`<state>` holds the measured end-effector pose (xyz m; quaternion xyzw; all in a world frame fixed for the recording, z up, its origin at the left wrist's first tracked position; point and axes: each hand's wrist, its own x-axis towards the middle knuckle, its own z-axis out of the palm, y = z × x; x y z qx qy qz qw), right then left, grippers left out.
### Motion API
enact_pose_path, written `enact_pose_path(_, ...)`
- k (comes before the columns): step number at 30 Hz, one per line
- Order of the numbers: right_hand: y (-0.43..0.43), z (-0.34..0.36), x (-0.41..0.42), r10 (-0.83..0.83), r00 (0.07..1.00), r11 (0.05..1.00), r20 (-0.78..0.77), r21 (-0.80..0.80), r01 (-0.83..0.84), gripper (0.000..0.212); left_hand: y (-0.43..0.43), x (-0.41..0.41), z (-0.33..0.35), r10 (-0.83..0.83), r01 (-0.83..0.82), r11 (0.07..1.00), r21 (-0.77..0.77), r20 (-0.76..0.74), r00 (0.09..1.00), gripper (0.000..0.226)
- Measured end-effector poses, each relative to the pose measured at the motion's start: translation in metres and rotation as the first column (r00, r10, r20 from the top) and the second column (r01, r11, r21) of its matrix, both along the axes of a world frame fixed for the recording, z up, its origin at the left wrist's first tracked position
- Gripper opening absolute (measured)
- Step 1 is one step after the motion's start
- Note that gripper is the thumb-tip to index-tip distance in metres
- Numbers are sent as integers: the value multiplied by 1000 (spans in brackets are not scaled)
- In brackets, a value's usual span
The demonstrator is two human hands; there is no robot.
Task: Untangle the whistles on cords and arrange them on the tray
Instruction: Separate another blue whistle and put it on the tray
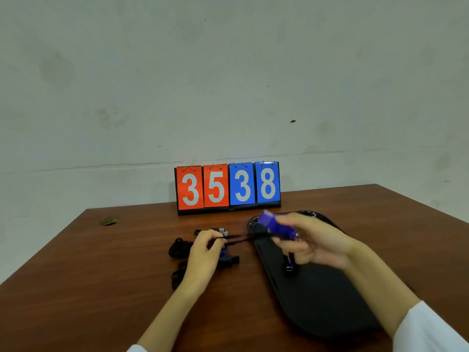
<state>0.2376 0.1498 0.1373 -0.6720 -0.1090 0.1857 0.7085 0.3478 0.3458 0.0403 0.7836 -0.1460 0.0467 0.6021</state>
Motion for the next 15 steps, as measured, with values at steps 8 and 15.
enact_pose_path(8, 13, 15, 32, 44, 999, 714, 29, 698, -51, 26, 11, 4, -1, 81, -112, 966, -232, -142, 987, 22)
enact_pose_path(15, 9, 49, 38, -496, 860, 830, 124, 359, 427, 29, 15, 3, 3, -53, -31, 927, -374, -212, 976, 26)
